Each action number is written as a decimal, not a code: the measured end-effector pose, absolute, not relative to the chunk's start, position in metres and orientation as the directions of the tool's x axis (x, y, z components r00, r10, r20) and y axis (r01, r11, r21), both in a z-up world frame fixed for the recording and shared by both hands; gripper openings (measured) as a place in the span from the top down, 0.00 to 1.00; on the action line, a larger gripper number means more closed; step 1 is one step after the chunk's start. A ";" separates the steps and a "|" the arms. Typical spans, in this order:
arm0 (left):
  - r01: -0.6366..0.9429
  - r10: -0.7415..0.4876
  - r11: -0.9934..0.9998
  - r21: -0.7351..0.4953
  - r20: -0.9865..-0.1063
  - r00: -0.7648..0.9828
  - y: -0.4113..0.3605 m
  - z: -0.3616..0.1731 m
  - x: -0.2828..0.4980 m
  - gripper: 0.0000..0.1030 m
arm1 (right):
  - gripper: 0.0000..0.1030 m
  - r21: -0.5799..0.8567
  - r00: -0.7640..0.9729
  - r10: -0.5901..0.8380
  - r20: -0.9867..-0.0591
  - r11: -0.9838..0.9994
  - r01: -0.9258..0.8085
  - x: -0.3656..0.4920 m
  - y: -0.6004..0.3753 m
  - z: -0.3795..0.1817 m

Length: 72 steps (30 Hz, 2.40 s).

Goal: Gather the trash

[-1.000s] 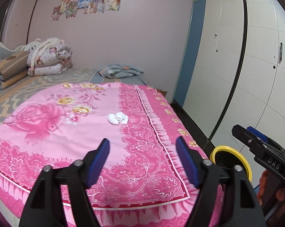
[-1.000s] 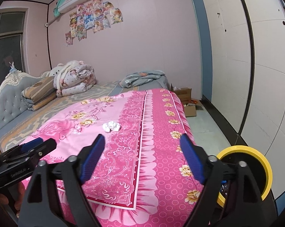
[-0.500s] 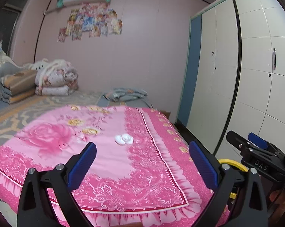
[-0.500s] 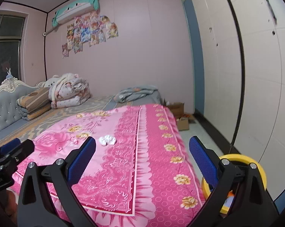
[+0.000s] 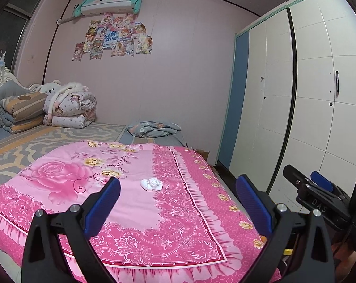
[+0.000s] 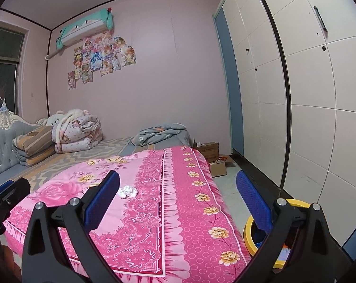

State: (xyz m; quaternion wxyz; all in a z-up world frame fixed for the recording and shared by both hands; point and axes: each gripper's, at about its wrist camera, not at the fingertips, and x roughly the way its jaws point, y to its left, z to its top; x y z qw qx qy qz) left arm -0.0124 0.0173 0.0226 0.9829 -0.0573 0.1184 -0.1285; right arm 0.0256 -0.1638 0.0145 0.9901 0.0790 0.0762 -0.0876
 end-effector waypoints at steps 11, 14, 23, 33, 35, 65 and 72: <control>0.240 -0.272 0.957 -0.165 -0.214 0.938 0.023 0.024 -0.012 0.08 | 0.08 0.144 0.970 -0.164 -0.178 0.971 0.191 0.026 -0.162 0.015; 0.240 -0.273 0.956 -0.168 -0.218 0.937 0.022 0.024 -0.011 0.08 | 0.08 0.144 0.969 -0.168 -0.181 0.970 0.195 0.027 -0.162 0.016; 0.242 -0.279 0.953 -0.182 -0.223 0.934 0.021 0.021 -0.010 0.08 | 0.08 0.150 0.966 -0.177 -0.190 0.967 0.206 0.028 -0.164 0.014; 0.243 -0.281 0.953 -0.183 -0.227 0.932 0.020 0.021 -0.010 0.08 | 0.08 0.153 0.963 -0.178 -0.200 0.966 0.210 0.031 -0.165 0.011; 0.244 -0.283 0.952 -0.184 -0.227 0.932 0.020 0.021 -0.010 0.08 | 0.08 0.155 0.962 -0.178 -0.205 0.965 0.212 0.032 -0.166 0.010; 0.246 -0.287 0.950 -0.191 -0.234 0.929 0.020 0.019 -0.010 0.08 | 0.08 0.159 0.955 -0.184 -0.232 0.962 0.223 0.041 -0.164 -0.004; 0.251 -0.292 0.949 -0.191 -0.233 0.928 0.019 0.017 -0.010 0.08 | 0.08 0.159 0.955 -0.184 -0.232 0.962 0.224 0.041 -0.164 -0.003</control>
